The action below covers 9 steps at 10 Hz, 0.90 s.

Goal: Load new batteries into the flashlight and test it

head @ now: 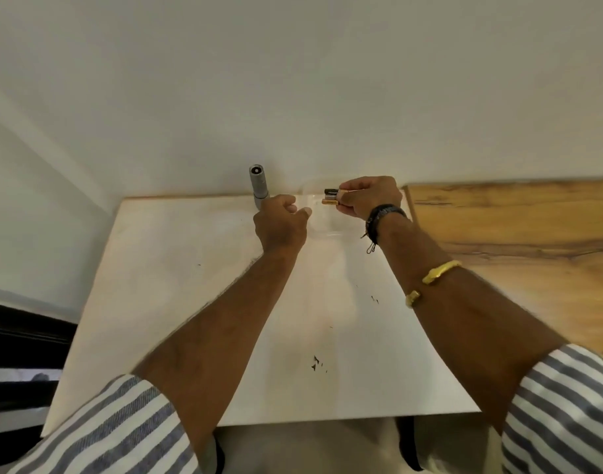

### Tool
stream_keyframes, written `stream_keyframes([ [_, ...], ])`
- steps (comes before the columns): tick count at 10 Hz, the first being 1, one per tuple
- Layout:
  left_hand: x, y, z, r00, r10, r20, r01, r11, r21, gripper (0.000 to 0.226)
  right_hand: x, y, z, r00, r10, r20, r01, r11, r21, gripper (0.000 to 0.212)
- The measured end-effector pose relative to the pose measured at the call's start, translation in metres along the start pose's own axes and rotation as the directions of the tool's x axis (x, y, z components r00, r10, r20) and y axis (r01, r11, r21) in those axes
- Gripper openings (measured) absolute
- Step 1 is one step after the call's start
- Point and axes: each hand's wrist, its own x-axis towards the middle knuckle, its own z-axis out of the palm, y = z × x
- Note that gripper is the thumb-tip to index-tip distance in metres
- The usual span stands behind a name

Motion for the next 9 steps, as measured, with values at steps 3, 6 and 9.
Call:
stream_keyframes([
  [3,0.013,-0.007,0.01,0.994,-0.082,0.069,0.086,0.995,-0.057,0.024,0.035,0.005,0.028,1.0,-0.016,0.016,0.021,0.918,-0.395,0.015],
  [6,0.002,-0.006,0.001,0.998,-0.02,0.054,0.024,0.998,-0.059,0.024,0.025,0.002,0.027,0.985,-0.15,-0.088,0.091,0.876,-0.473,0.026],
  [9,-0.03,0.004,-0.026,0.991,0.132,0.019,-0.133,0.99,0.042,0.026,-0.026,0.015,-0.004,0.968,-0.242,-0.069,0.208,0.925,-0.317,0.036],
])
